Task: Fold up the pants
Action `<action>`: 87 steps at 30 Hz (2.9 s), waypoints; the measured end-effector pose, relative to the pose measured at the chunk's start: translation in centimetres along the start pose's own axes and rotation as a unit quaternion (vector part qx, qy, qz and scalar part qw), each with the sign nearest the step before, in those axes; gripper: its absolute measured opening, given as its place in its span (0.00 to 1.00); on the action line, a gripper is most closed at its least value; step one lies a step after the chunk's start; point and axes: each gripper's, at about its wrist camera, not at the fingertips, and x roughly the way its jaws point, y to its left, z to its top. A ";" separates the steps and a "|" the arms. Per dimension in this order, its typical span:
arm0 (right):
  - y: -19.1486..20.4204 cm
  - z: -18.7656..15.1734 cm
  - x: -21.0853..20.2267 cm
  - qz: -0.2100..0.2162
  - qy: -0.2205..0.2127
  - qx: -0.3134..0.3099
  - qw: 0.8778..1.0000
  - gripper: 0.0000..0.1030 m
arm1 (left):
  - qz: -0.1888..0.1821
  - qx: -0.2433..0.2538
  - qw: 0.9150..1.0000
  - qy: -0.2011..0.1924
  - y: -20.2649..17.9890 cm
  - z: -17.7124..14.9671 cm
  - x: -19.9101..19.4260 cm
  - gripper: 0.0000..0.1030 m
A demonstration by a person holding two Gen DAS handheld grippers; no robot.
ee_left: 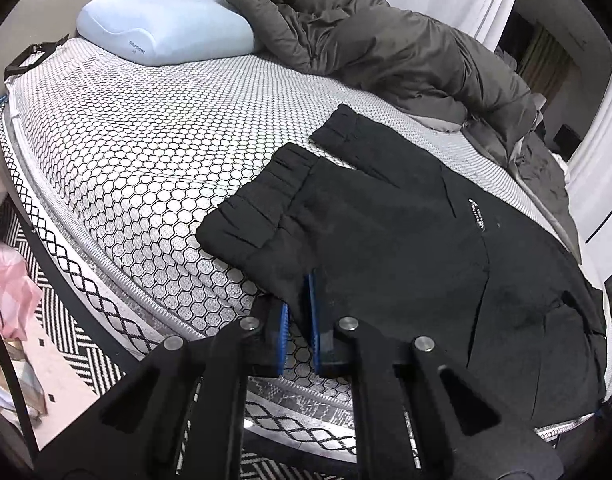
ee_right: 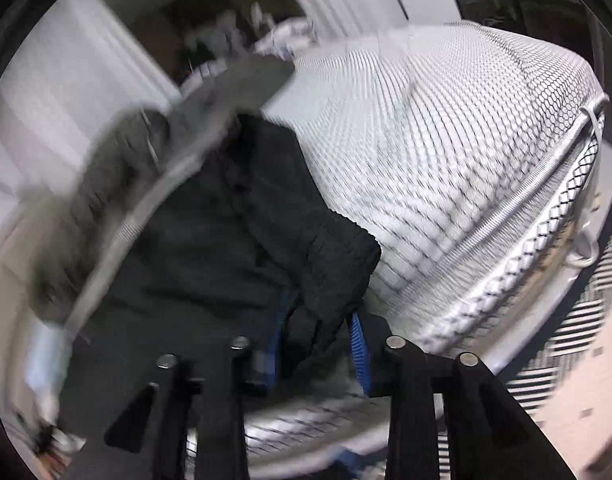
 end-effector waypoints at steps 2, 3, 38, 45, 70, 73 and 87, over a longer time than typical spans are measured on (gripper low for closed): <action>0.2 0.2 -0.6 -0.026 -0.002 -0.016 1.000 0.59 | 0.007 0.003 1.000 0.002 -0.3 0.2 -0.4 0.07; 0.5 0.4 -1.3 -0.027 -0.016 -0.022 0.999 0.66 | 0.012 0.004 1.000 0.002 -0.5 0.3 -0.7 0.12; 13.8 26.7 19.9 -0.024 0.022 -0.090 0.995 0.60 | 0.059 0.066 0.996 -0.002 -6.7 11.6 7.8 0.99; 12.4 22.0 8.4 0.027 -0.051 -0.086 0.995 0.86 | -0.008 0.005 0.998 0.055 -4.7 13.8 11.7 0.93; 0.5 5.5 2.8 0.047 0.047 0.025 0.997 0.82 | -0.016 0.006 1.000 0.022 -2.9 16.7 8.2 0.79; 0.4 5.0 3.9 0.070 0.072 0.057 0.993 0.56 | -0.029 0.010 0.999 0.020 -3.1 14.9 5.3 0.79; 7.7 2.8 1.9 -0.123 0.015 -0.211 0.969 0.76 | 0.048 0.070 0.996 0.031 -1.9 7.0 2.5 0.79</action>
